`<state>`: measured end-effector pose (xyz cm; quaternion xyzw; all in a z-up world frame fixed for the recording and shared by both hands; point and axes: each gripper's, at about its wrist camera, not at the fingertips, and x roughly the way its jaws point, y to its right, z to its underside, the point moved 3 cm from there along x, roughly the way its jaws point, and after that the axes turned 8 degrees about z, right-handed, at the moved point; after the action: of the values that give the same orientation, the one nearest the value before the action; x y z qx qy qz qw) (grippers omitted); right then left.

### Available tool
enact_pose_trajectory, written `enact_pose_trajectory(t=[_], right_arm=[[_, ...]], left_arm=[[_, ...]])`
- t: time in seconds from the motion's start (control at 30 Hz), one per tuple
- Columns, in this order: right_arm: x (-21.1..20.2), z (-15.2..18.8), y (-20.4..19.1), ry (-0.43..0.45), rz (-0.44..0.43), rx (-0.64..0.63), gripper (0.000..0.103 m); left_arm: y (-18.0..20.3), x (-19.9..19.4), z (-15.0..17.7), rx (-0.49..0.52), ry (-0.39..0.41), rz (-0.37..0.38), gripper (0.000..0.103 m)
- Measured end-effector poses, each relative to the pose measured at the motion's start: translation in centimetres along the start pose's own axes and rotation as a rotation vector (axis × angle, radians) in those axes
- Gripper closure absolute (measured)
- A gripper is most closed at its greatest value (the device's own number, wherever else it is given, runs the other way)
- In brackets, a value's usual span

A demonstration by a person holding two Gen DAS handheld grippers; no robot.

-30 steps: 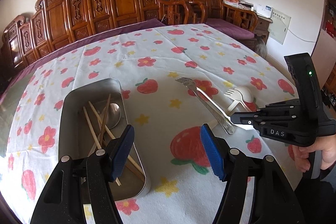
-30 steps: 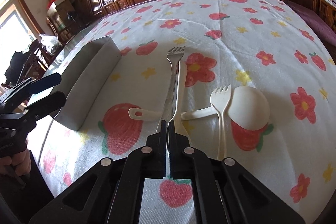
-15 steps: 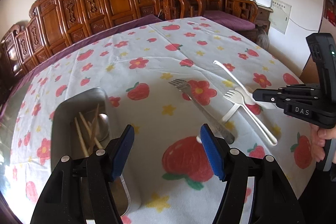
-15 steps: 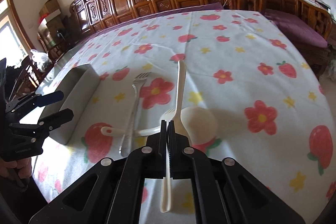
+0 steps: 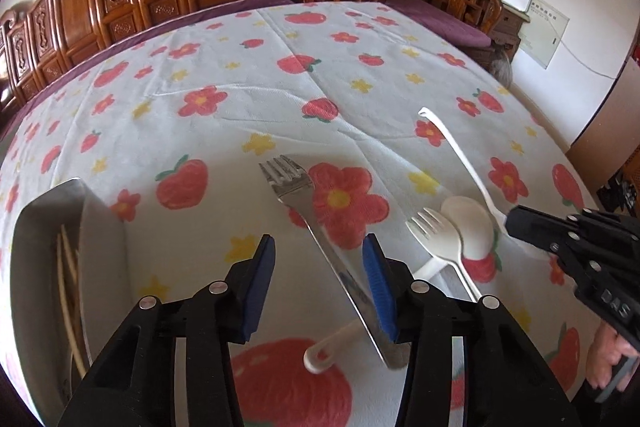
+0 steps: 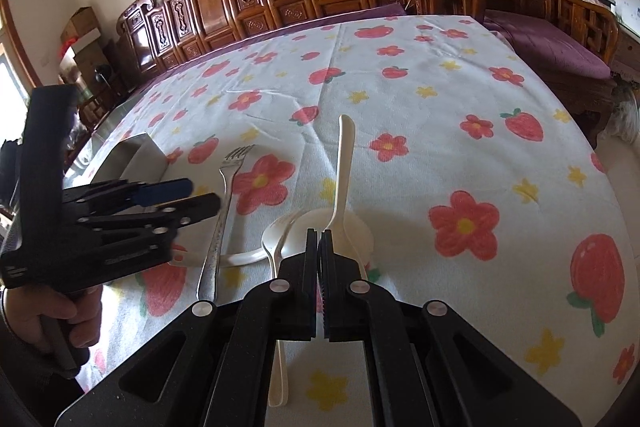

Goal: Organize utensils
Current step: 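Grasp a metal fork with the left gripper while the right grasps a white plastic spoon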

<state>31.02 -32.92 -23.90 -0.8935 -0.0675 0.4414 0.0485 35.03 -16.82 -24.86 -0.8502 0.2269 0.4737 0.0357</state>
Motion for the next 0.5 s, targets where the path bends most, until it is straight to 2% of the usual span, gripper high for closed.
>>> enact_pose_trajectory(t=[0.07, 0.2, 0.27, 0.43, 0.5], right_arm=[[0.0, 0.0, -0.1, 0.0, -0.002, -0.003, 0.1], [0.0, -0.1, -0.2, 0.001, -0.006, 0.004, 0.1], [-0.1, -0.1, -0.1, 0.004, -0.009, 0.01, 0.1], [0.1, -0.2, 0.0, -0.004, 0.001, 0.022, 0.1], [0.0, -0.3, -0.1, -0.002, -0.009, 0.036, 0.1]], left_arm=[[0.0, 1.1, -0.3, -0.006, -0.03, -0.024, 0.072], [0.0, 2.9, -0.8, -0.019, -0.072, -0.063, 0.077], [-0.1, 3.1, -1.0, -0.023, -0.068, -0.068, 0.077], [0.2, 3.3, -1.5, -0.028, -0.073, -0.054, 0.099], [0.8, 2.8, -1.5, -0.005, -0.07, -0.063, 0.101]])
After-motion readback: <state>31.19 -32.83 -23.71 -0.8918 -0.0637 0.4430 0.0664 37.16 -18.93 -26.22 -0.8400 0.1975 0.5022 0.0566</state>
